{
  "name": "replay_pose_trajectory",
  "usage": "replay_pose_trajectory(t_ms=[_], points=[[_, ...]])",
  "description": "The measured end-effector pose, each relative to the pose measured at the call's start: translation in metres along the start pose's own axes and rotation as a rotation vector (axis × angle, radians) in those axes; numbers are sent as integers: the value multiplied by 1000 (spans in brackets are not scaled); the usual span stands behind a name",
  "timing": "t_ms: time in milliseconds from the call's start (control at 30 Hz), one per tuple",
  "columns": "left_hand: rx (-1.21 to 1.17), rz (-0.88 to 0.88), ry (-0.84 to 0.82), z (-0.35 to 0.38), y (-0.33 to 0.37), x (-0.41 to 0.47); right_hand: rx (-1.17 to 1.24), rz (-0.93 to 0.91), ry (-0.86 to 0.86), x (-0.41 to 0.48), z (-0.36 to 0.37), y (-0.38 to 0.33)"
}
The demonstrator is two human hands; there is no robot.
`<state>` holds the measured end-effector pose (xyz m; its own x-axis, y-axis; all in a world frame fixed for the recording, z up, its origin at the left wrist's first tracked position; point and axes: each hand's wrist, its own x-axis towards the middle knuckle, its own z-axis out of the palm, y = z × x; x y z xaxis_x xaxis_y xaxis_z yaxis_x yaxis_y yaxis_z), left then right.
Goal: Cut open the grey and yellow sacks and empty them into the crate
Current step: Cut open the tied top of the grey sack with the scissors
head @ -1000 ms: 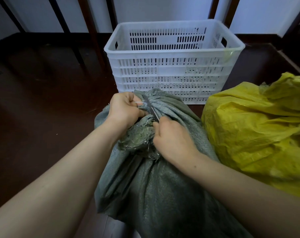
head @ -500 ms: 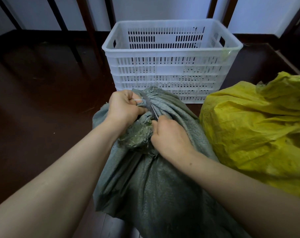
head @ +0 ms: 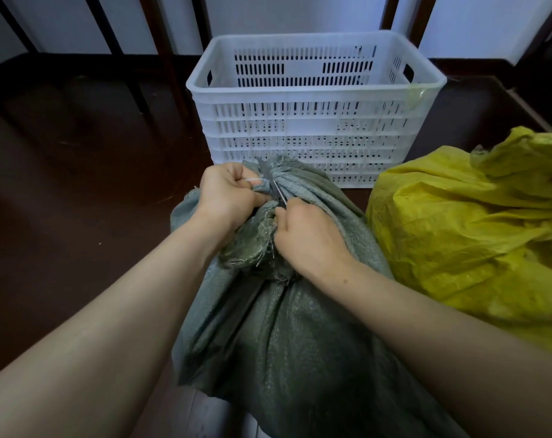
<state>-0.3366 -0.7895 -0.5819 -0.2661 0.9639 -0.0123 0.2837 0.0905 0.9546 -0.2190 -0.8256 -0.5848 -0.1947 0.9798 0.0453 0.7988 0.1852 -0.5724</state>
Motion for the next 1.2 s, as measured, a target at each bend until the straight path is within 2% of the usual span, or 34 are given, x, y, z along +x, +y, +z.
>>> replay_pose_trajectory(t_ms=[100, 267, 433, 533, 667, 733, 800, 900, 967, 1067, 1133, 1200], points=[[-58, -51, -11, -9, 0, 0, 72, -4, 16, 4, -12, 1], [-104, -135, -81, -13, 5, 1, 153, 4, 205, 15, -33, 10], [-5, -88, -166, -16, 6, -3, 44, 51, 162, 22, -16, 18], [176, -5, -193, -21, 5, -2, 201, 35, 156, 28, -10, 23], [580, 303, -246, -30, 8, 0, 543, 155, 34, 37, -17, 29], [645, 330, -269, -30, 7, 0, 674, 249, -27, 36, -20, 31], [624, 228, -298, -27, 9, -2, 746, 327, -64, 36, -23, 33], [507, 9, -418, -25, 12, -5, 700, 330, -87, 33, -26, 34], [678, 8, -491, -21, 9, -5, 648, 306, -92, 31, -26, 32], [871, 119, -398, -18, 4, -4, 528, 248, -97, 25, -31, 30], [783, 112, -326, -18, 1, -2, 394, 192, -57, 20, -39, 27], [594, 25, -301, -18, -1, 0, 259, 135, 10, 14, -53, 17]])
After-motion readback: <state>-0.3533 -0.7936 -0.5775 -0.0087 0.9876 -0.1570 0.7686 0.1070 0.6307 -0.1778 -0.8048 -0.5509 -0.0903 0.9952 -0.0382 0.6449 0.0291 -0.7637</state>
